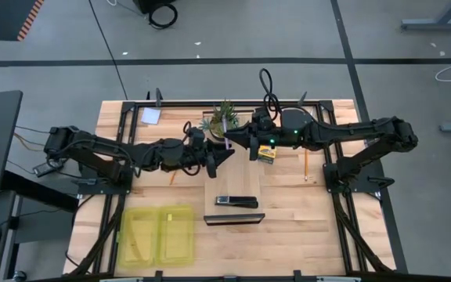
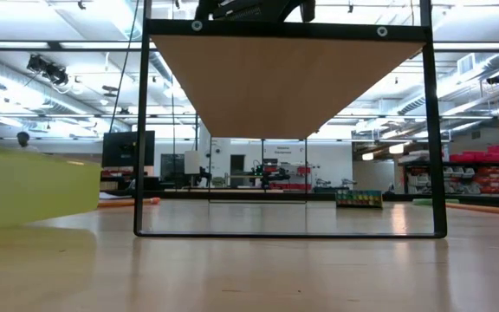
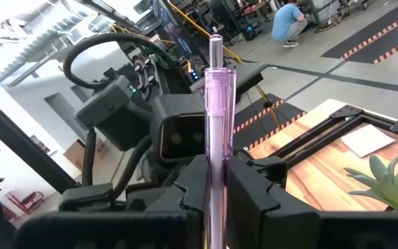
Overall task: Pack school essentials
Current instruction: Put the pink pen into the yellow supply box
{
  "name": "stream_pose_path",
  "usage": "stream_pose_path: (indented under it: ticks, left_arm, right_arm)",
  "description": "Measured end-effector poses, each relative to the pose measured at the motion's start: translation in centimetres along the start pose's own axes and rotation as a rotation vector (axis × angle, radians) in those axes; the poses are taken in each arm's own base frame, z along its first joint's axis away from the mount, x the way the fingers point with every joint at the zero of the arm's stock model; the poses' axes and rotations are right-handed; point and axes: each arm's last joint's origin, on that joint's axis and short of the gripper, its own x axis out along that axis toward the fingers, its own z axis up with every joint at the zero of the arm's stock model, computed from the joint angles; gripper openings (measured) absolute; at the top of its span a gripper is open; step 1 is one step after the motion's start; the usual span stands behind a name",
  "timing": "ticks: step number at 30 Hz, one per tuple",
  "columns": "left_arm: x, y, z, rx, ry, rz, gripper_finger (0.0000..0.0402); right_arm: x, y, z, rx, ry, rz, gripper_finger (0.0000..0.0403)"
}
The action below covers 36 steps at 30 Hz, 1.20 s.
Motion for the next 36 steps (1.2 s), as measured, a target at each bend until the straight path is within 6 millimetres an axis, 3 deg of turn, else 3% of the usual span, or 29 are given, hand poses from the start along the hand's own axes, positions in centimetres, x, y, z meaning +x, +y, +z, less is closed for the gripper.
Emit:
stream_pose_path:
  ticks: [16, 28, 36]
  left_arm:
    - [0.0, 0.0, 0.0, -0.025, 0.000, -0.005, 0.0034]
    - [-0.1, -0.1, 0.1, -0.031, -0.003, -0.001, 0.0037]
    - [-1.9, -0.3, 0.5, -0.018, 0.080, 0.036, 0.0038]
  right_arm:
    - [0.0, 0.0, -0.2, -0.019, 0.018, -0.007, 0.0054]
    - [-0.7, 0.0, 0.1, -0.055, 0.040, -0.010, 0.0192]
    - [-4.2, -0.3, 2.2, -0.097, 0.068, -0.075, 0.0216]
